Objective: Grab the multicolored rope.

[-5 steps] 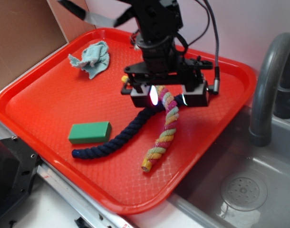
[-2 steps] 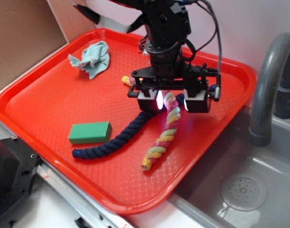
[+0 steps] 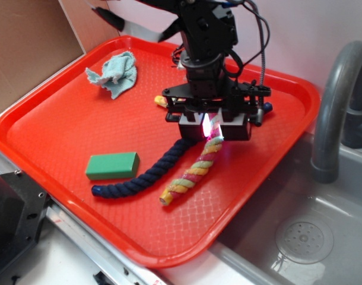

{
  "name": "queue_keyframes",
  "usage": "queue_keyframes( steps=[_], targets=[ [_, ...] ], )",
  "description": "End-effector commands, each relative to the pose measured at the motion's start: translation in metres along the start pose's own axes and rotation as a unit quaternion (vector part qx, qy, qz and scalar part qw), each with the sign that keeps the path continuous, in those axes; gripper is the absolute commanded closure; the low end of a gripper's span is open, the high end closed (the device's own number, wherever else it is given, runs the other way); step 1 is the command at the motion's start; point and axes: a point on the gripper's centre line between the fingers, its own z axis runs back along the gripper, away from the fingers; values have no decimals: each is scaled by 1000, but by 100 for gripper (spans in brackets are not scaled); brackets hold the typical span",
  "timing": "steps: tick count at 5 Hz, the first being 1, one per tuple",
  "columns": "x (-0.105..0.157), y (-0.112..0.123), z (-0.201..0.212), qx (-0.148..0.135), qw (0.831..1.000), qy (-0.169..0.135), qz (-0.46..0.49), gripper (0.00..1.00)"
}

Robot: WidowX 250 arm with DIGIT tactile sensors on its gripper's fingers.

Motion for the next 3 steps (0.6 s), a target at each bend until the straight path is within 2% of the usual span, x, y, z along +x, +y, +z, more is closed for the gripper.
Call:
queue_keyframes(
  steps=[1,2,3],
  targets=[
    [9,18,64,-46,996,-26,-72,100],
    [19,48,104,-63,989,-19,-133,100],
    [25,81,138,-45,984,-19,-171,100]
  ],
)
